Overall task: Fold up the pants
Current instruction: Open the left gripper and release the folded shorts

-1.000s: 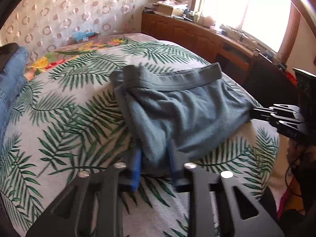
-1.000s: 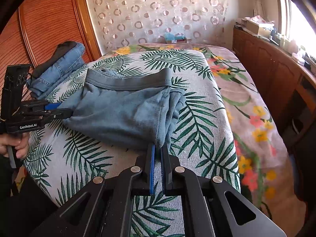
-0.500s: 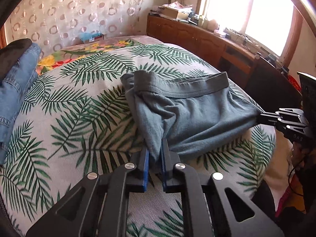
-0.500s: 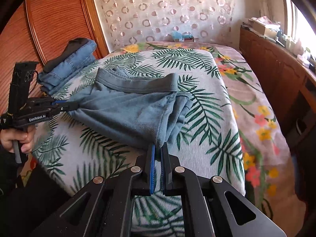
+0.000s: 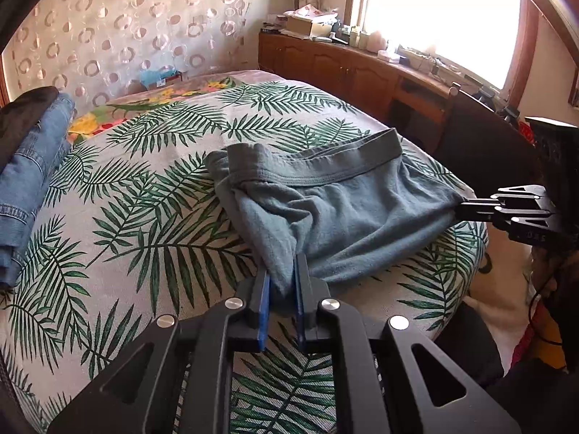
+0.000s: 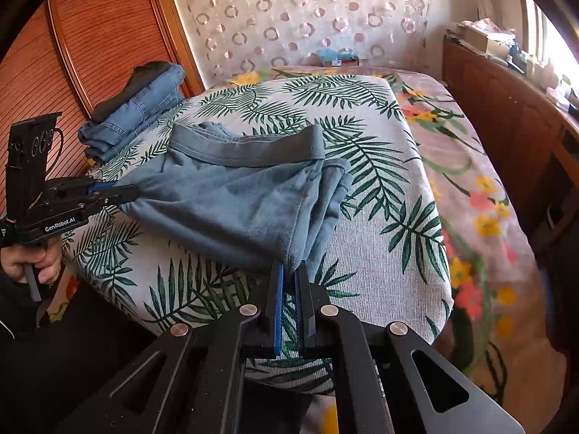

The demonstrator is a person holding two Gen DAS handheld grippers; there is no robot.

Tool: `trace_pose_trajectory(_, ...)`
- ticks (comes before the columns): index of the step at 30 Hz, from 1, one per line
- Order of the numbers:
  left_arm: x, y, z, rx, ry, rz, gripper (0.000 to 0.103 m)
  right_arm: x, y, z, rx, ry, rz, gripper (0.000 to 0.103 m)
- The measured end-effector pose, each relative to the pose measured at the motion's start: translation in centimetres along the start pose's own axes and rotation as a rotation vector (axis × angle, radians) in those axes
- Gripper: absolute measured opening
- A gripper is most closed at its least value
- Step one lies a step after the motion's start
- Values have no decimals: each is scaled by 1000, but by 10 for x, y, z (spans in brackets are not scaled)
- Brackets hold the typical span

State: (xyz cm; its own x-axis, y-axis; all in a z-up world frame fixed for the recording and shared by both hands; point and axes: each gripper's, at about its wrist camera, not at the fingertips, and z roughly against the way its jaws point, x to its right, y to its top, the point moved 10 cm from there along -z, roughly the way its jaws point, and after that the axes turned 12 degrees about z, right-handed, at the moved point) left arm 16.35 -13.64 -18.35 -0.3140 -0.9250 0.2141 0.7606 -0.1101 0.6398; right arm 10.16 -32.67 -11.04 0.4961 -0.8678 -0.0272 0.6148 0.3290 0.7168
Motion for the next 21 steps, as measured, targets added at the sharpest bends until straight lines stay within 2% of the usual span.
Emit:
trace_pose_trajectory(7,1,4,9,15,-9,-12,13,5,0,12,12,12,-4,5)
trace_pose_trajectory(11,3,7,15,22,-16,-15,14,10,4,22,34,-31,-7,5)
trace_pose_trajectory(14,2,12,21,39,-2,-24,25,12,10,30,58,-44,-12,5)
trace_pose_trajectory(16,-3,16,22,50,11,-19,41,13,14,33,72,-55,-14,5)
trace_pose_trajectory(17,-5,19,22,55,15,-15,45,14,17,33,78,-63,-13,5)
trace_pose_trajectory(20,-12,30,15,54,20,-3,47,14,26,32,110,-78,-17,5)
trace_pose_trajectory(21,-13,34,12,54,25,-3,48,13,30,30,119,-78,-15,9)
